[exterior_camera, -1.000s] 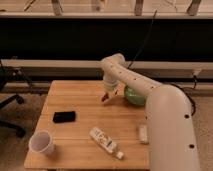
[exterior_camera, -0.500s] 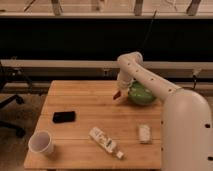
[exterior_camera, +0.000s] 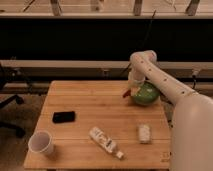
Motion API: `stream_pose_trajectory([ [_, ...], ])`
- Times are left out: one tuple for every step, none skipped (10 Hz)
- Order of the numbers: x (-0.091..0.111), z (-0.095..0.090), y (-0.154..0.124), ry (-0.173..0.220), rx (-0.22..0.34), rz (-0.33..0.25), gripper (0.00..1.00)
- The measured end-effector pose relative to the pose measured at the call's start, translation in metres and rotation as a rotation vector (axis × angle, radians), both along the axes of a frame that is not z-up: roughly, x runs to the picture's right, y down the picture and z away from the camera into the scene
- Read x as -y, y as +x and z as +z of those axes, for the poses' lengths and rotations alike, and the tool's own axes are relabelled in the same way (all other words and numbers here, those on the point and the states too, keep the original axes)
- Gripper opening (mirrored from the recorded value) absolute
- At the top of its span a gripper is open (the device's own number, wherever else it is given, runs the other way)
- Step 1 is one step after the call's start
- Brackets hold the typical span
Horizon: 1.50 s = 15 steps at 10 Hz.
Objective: Place the pepper in the ceramic bowl
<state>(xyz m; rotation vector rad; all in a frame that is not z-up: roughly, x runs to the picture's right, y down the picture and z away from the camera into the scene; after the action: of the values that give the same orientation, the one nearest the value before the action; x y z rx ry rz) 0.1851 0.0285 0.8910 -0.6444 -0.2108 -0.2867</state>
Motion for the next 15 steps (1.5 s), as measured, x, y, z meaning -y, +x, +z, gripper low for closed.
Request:
stream_pose_trajectory([
  [-0.001, -0.002, 0.008, 0.000, -0.004, 0.009, 0.00],
  [0.000, -0.003, 0.010, 0.002, -0.007, 0.013, 0.00],
  [0.002, -0.003, 0.011, 0.007, -0.013, 0.019, 0.00],
  [0.005, -0.001, 0.012, 0.011, -0.016, 0.021, 0.01],
  [0.008, 0.000, 0.017, 0.012, -0.020, 0.022, 0.10],
  [0.008, 0.000, 0.020, 0.009, -0.024, 0.024, 0.18],
  [0.008, -0.001, 0.025, 0.005, -0.032, 0.029, 0.29],
  [0.009, -0.001, 0.026, 0.004, -0.037, 0.034, 0.39],
  [0.011, 0.000, 0.027, 0.005, -0.040, 0.035, 0.43],
  [0.012, 0.001, 0.028, 0.004, -0.039, 0.031, 0.43],
  [0.012, 0.001, 0.031, 0.003, -0.038, 0.030, 0.50],
  [0.012, 0.001, 0.032, 0.002, -0.039, 0.031, 0.58],
  [0.013, 0.001, 0.033, 0.002, -0.039, 0.033, 0.64],
  [0.014, 0.002, 0.033, 0.003, -0.039, 0.033, 0.67],
  [0.015, 0.003, 0.034, 0.004, -0.037, 0.032, 0.67],
])
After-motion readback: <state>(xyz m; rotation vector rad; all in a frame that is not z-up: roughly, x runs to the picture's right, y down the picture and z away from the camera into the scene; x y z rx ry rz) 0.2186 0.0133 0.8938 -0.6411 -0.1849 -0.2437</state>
